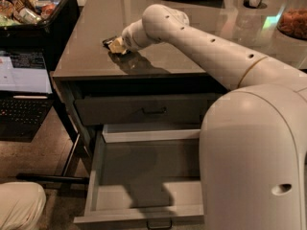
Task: Place rxbar chocolate into middle drawer
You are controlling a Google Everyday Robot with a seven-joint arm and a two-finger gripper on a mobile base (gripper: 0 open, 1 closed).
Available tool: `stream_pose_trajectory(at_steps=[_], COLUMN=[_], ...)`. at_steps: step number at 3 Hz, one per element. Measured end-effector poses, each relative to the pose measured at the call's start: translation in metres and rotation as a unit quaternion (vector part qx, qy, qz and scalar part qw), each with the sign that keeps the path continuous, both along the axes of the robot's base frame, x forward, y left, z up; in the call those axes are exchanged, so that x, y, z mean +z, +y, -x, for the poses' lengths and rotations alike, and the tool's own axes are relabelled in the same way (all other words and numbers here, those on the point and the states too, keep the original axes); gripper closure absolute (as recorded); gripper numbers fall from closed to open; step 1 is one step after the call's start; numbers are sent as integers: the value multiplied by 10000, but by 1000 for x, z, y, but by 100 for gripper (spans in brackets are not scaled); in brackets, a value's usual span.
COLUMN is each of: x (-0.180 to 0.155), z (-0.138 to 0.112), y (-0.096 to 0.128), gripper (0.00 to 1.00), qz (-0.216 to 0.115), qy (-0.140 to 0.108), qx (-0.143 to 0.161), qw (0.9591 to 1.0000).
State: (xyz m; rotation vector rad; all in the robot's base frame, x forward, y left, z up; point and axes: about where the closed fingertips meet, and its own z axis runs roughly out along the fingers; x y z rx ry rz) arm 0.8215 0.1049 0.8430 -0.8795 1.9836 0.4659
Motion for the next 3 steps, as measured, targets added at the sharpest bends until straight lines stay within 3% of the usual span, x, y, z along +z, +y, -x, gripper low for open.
stream_pose_trajectory(at_steps=[1, 2, 3], x=[7, 17, 26], z=[7, 24, 56], y=[-1, -5, -17], gripper=[100, 100, 100], qz=[51, 55, -8], qy=[-76, -157, -203], qx=[79, 287, 650], qw=[9999, 9994, 9977])
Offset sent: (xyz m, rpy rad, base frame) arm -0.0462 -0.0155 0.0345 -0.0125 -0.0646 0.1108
